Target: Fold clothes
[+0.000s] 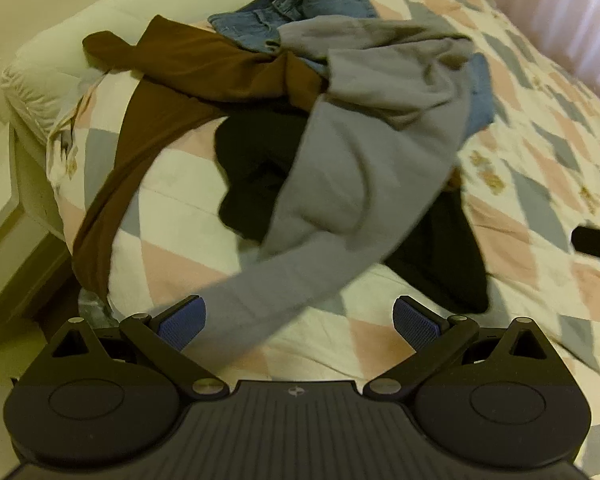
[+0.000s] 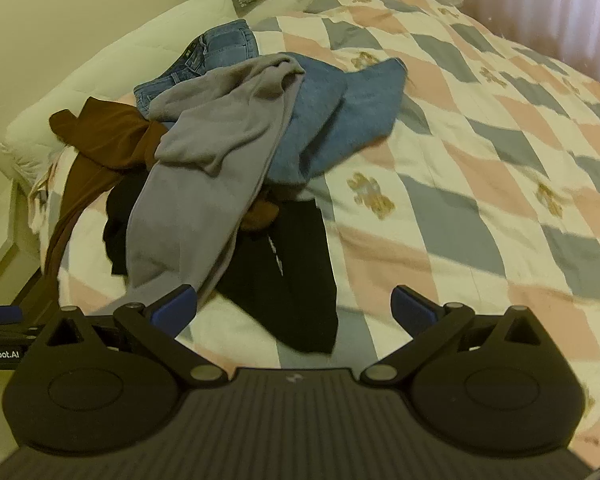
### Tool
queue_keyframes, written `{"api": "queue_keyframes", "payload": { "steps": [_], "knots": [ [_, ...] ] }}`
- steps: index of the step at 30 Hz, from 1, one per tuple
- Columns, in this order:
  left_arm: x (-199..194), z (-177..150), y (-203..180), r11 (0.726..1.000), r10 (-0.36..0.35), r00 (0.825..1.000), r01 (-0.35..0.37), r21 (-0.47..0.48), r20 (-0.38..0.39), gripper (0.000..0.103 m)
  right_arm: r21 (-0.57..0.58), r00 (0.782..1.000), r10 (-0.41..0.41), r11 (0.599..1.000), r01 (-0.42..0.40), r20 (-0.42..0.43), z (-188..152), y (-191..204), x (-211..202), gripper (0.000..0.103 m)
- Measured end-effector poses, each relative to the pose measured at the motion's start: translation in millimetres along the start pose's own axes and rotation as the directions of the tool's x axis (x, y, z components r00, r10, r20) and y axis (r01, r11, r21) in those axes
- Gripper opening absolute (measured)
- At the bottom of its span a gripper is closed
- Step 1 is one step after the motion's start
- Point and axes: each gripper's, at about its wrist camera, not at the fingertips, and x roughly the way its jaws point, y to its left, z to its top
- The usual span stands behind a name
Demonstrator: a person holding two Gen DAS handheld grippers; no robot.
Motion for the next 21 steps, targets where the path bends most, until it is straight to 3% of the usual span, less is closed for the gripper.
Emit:
{"api": "queue_keyframes", "payload": {
  "steps": [5,8,10,12,14,16,18,21],
  "knots": [
    [26.8,28.1,28.6,1.000,-0.030,1.000,0.030,0.002,-0.003,0.102,-0.079,0.999,0.019,0.997,-0.017,0.031,33.5,29.4,31.2,0.100],
    [40.5,46.7,45.7,0.999,-0.041,0.999,0.041,-0.011,0.007,0.101,-0.166,0.997,0.062,0.985,-0.054,0.038,57.0,54.1,53.8,0.074],
    [48.5,58.0,55.9,0.999,-0.044,0.999,0.044,-0.017,0.017,0.101,-0.237,0.996,0.086,0.969,-0.077,0.028,74.1,71.3,72.7,0.048],
    [55.8,67.0,64.9,0.998,-0.048,0.999,0.049,-0.029,0.026,0.101,-0.317,0.995,0.100,0.945,-0.086,0.028,92.6,88.7,92.5,0.036],
    [62.8,72.9,71.6,0.998,-0.053,0.998,0.054,-0.045,0.029,0.101,-0.408,0.993,0.100,0.910,-0.069,0.055,111.1,106.6,110.6,0.037],
    [70.1,74.5,74.3,0.996,-0.058,0.998,0.060,-0.060,0.031,0.101,-0.503,0.990,0.098,0.864,-0.036,0.097,129.4,124.7,127.8,0.056],
    [78.1,74.4,74.5,0.994,-0.077,0.997,0.079,-0.070,0.030,0.101,-0.590,0.987,0.092,0.807,0.005,0.135,145.6,140.8,144.6,0.063],
    [91.9,74.5,68.3,0.989,-0.129,0.991,0.131,-0.064,0.037,0.093,-0.661,0.984,0.091,0.749,0.034,0.154,165.3,157.1,165.8,0.064]
  ]
}}
